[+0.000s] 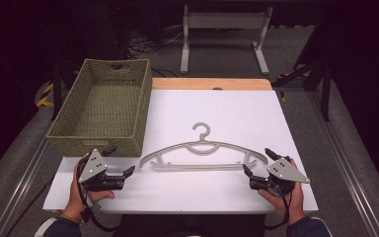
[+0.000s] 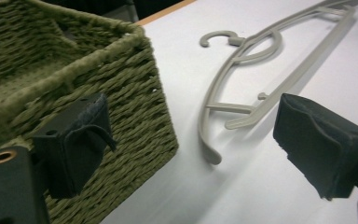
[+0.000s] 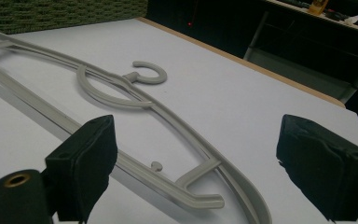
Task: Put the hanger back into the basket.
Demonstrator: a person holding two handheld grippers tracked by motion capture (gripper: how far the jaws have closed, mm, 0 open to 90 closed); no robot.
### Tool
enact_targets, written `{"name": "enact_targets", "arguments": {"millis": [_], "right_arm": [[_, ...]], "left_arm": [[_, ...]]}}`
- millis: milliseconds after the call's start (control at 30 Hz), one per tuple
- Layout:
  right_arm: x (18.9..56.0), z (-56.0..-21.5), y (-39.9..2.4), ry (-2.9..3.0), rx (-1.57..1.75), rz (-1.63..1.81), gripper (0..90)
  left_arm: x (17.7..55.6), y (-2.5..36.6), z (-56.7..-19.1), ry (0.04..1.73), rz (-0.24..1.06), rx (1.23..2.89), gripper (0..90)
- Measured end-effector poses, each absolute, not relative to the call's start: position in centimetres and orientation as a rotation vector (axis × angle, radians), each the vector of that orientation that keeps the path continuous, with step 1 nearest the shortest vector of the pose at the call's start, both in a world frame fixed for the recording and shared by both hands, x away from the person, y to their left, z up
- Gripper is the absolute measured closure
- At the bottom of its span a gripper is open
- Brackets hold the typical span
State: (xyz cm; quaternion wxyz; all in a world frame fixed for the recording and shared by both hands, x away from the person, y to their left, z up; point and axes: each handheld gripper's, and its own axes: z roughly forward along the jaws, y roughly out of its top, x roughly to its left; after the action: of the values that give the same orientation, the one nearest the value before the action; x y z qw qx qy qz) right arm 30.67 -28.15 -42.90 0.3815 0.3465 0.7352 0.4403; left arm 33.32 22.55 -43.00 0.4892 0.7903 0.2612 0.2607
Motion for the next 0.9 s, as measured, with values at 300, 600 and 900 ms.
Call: {"name": "enact_targets", "arguments": {"millis": [300, 600, 900], "right_arm": [[30.8, -42.7, -27.9, 1.873, 0.897, 1.116, 13.2], [31.3, -43.0, -27.1, 1.92, 0.884, 1.086, 13.2], [31.4, -43.3, -27.5, 1.951, 0.911, 1.062, 13.6]], "left_arm": [[34.3, 19.2, -41.9, 0.575, 0.553, 2.034, 17.5], [38.3, 10.9, -41.2, 0.479, 0.439, 2.268, 24.8], [43.9, 5.5, -43.1, 0.492, 0.29, 2.514, 24.7]]}}
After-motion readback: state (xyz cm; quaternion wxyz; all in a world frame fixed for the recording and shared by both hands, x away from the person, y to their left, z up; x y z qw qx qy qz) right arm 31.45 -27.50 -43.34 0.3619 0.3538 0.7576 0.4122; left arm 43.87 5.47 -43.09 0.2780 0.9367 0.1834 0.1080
